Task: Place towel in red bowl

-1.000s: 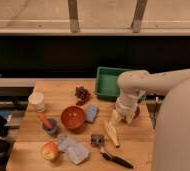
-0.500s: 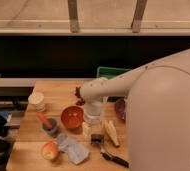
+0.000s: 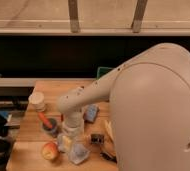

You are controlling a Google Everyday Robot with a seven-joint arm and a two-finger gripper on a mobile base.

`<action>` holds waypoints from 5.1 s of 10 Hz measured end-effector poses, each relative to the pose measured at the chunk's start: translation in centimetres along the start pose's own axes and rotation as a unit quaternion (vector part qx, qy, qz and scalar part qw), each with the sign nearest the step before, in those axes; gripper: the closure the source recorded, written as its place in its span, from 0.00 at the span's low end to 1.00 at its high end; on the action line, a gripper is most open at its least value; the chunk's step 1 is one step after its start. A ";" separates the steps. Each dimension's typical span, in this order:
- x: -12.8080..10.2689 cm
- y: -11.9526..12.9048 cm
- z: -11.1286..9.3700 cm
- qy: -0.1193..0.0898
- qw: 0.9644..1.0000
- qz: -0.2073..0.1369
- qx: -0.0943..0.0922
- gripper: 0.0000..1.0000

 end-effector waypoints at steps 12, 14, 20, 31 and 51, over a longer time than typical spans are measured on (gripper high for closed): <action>-1.2 0.5 6.3 0.012 0.999 0.005 -0.042 0.41; -0.8 0.4 6.8 0.014 0.999 0.012 -0.040 0.55; -0.6 0.4 8.2 0.017 0.999 0.022 -0.044 1.00; -0.6 -4.1 -4.3 -0.021 0.995 0.056 0.082 1.00; -10.3 -10.6 -6.3 -0.215 0.975 -0.007 -0.060 0.20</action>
